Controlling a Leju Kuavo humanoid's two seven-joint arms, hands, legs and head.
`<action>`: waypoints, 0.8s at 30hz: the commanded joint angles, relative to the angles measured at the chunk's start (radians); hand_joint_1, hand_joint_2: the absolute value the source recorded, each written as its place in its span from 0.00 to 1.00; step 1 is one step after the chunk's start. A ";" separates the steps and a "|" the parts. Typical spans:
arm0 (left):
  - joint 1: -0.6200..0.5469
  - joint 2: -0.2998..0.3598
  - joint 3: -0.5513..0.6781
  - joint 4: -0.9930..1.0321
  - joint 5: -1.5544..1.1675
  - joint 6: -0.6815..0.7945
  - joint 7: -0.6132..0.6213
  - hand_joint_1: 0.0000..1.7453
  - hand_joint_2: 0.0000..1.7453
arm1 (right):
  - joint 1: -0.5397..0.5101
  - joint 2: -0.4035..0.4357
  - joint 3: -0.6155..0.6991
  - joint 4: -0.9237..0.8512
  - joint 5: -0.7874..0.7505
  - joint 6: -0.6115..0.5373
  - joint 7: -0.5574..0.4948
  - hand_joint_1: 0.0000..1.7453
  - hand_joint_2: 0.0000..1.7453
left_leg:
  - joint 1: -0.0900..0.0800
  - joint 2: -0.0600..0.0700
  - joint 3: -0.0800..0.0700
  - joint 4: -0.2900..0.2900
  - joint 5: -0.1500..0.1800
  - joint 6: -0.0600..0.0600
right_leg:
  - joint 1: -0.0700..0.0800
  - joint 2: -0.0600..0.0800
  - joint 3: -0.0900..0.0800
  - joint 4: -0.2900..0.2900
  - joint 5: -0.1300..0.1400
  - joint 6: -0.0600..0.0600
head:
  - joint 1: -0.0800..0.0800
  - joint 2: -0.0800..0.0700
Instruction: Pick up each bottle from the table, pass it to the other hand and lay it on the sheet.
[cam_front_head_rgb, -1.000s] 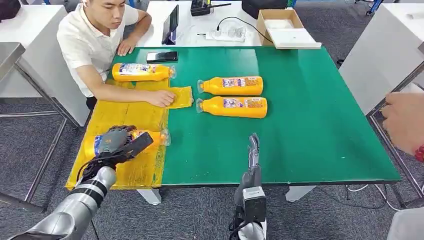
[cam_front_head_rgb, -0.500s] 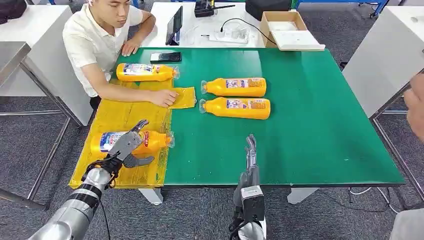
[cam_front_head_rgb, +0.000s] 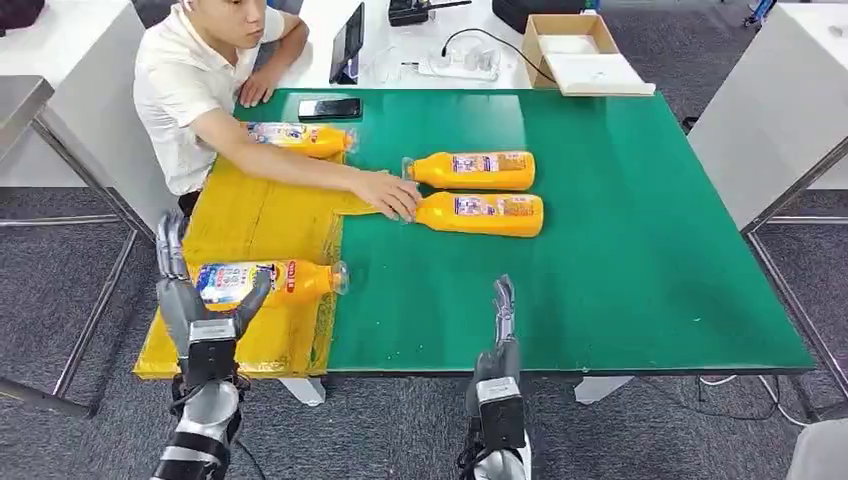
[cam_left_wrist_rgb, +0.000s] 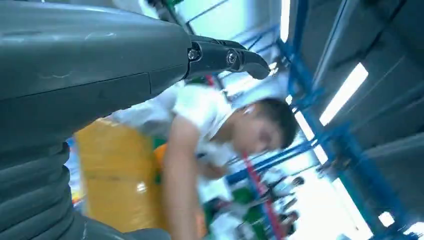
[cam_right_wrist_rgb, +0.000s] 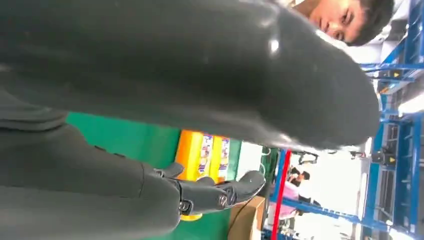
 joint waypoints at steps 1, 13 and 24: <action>0.187 -0.112 -0.114 -0.409 0.043 0.002 -0.032 0.00 1.00 | 0.006 -0.053 0.047 0.030 0.003 -0.074 -0.031 0.00 0.00 | 0.001 0.003 0.002 0.001 -0.002 -0.001 | 0.002 0.002 0.002 0.000 -0.001 -0.002 | 0.000 0.000; 0.320 -0.027 -0.283 -0.270 0.161 0.002 -0.032 0.00 1.00 | -0.091 -0.205 -0.083 0.162 0.328 -0.208 -0.004 0.00 1.00 | -0.001 0.001 0.003 -0.004 -0.001 0.001 | -0.001 -0.001 0.003 -0.004 0.000 -0.001 | 0.000 0.000; 0.287 0.077 -0.435 -0.173 0.215 -0.041 0.073 0.00 1.00 | -0.313 -0.387 -0.229 0.425 0.676 -0.207 0.167 0.00 1.00 | -0.003 0.002 0.002 -0.002 -0.001 0.002 | -0.003 0.000 0.001 -0.003 0.000 0.000 | 0.000 0.000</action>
